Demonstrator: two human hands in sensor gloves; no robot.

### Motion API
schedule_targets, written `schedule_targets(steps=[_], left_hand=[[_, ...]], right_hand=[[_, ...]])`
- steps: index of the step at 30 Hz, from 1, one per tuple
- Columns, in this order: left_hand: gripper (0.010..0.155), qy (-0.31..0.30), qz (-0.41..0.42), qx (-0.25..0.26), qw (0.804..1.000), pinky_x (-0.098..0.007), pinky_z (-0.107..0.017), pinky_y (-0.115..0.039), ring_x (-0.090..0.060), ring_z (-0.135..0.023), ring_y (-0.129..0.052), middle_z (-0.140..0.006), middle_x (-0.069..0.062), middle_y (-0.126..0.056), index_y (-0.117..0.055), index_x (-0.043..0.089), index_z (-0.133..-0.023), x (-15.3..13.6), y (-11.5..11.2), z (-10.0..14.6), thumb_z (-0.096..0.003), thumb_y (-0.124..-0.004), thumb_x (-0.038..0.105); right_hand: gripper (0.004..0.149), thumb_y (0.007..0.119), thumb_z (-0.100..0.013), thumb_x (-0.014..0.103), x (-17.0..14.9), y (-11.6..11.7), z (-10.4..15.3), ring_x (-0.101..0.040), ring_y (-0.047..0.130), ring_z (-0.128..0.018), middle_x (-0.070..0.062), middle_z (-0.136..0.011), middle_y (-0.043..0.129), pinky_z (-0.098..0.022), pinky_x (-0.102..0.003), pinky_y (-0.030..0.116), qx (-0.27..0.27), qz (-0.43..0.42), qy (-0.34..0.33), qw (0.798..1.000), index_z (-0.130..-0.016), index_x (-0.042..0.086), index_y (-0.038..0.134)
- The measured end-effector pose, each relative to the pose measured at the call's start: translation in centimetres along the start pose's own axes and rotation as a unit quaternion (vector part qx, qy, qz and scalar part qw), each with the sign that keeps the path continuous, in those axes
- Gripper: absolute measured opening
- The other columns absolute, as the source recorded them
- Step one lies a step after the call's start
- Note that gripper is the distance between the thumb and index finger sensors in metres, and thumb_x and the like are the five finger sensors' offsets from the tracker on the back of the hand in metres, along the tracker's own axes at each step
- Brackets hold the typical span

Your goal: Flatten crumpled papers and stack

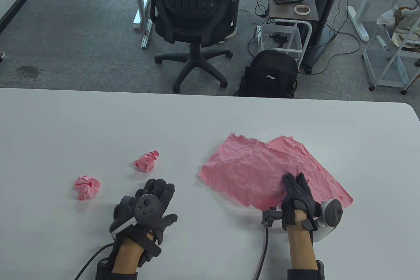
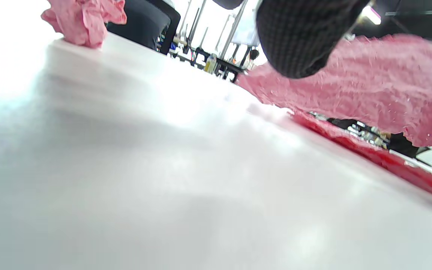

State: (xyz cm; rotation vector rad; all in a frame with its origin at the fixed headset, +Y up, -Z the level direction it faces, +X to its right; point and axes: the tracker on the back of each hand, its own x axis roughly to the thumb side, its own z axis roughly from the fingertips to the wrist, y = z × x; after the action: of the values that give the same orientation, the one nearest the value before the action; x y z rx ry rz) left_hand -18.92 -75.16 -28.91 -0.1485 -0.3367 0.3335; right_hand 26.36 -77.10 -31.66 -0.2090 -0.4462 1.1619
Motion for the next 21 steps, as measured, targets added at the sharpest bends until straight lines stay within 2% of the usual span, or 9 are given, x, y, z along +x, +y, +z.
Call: schedule_targets(steps=[3,4,8,13,15,18,20,21], left_hand=[[0.086,-0.005,-0.002,-0.002,1.0,-0.067,-0.075,-0.03,-0.045,-0.111,-0.021,-0.116,-0.014,-0.025,-0.036,0.021,-0.114,0.3,0.1,0.0,-0.0476,-0.082,0.05],[0.086,-0.007,-0.007,0.0,1.0,-0.067,-0.075,-0.031,-0.045,-0.111,-0.022,-0.116,-0.014,-0.025,-0.036,0.021,-0.114,0.4,0.0,0.1,-0.0475,-0.082,0.05],[0.085,-0.007,-0.003,-0.021,1.0,-0.067,-0.075,-0.03,-0.045,-0.111,-0.021,-0.116,-0.014,-0.025,-0.036,0.021,-0.114,0.3,-0.4,-0.3,-0.0477,-0.082,0.05],[0.085,0.003,0.0,-0.025,1.0,-0.067,-0.075,-0.03,-0.045,-0.111,-0.022,-0.116,-0.014,-0.026,-0.037,0.021,-0.114,-0.3,-0.6,-0.2,-0.0477,-0.082,0.05],[0.085,0.01,0.002,-0.02,1.0,-0.067,-0.075,-0.03,-0.045,-0.111,-0.022,-0.116,-0.014,-0.026,-0.037,0.021,-0.114,-0.7,-0.4,-0.1,-0.0478,-0.081,0.05],[0.085,0.023,0.001,-0.004,1.0,-0.067,-0.075,-0.031,-0.046,-0.111,-0.024,-0.116,-0.014,-0.027,-0.037,0.021,-0.114,-1.1,-0.2,0.2,-0.0478,-0.081,0.05],[0.085,0.033,0.001,0.004,0.999,-0.068,-0.075,-0.033,-0.046,-0.111,-0.025,-0.116,-0.015,-0.028,-0.037,0.02,-0.114,-1.4,0.1,0.2,-0.0479,-0.081,0.05],[0.085,0.038,0.001,0.007,0.999,-0.067,-0.075,-0.033,-0.046,-0.111,-0.025,-0.116,-0.015,-0.028,-0.037,0.02,-0.114,-1.5,0.2,0.3,-0.0479,-0.081,0.05]], right_hand=[[0.042,0.071,-0.051,0.024,0.5,-2.6,-0.9,-0.039,0.098,-0.063,-0.02,-0.082,0.089,-0.037,-0.045,0.089,-0.063,-0.031,-0.031,0.997,-0.09,0.009,0.067],[0.043,0.07,-0.051,0.024,0.7,-3.6,-1.0,-0.04,0.096,-0.066,-0.02,-0.083,0.088,-0.039,-0.046,0.087,-0.082,-0.018,-0.034,0.996,-0.091,0.009,0.065],[0.046,0.069,-0.05,0.022,1.1,-5.9,-0.8,-0.046,0.088,-0.072,-0.024,-0.087,0.082,-0.044,-0.052,0.081,-0.165,0.111,-0.002,0.98,-0.094,0.007,0.062],[0.057,0.071,-0.05,0.019,2.4,-5.5,-0.7,-0.056,0.067,-0.084,-0.031,-0.098,0.065,-0.054,-0.064,0.064,-0.152,0.19,-0.013,0.97,-0.101,0.005,0.048],[0.069,0.075,-0.051,0.024,3.1,-5.0,-0.6,-0.06,0.051,-0.088,-0.035,-0.103,0.046,-0.058,-0.067,0.055,-0.12,0.257,-0.013,0.959,-0.103,0.007,0.034],[0.077,0.078,-0.052,0.03,4.5,-4.5,0.1,-0.06,0.037,-0.093,-0.032,-0.106,0.031,-0.061,-0.068,0.046,-0.125,0.367,-0.046,0.921,-0.105,0.009,0.027],[0.081,0.079,-0.052,0.033,5.6,-3.9,0.5,-0.059,0.031,-0.094,-0.031,-0.107,0.025,-0.063,-0.069,0.041,-0.13,0.447,-0.081,0.882,-0.105,0.011,0.022],[0.083,0.079,-0.052,0.035,6.0,-3.6,0.7,-0.059,0.029,-0.094,-0.031,-0.108,0.023,-0.063,-0.069,0.039,-0.131,0.465,-0.094,0.871,-0.104,0.011,0.018]])
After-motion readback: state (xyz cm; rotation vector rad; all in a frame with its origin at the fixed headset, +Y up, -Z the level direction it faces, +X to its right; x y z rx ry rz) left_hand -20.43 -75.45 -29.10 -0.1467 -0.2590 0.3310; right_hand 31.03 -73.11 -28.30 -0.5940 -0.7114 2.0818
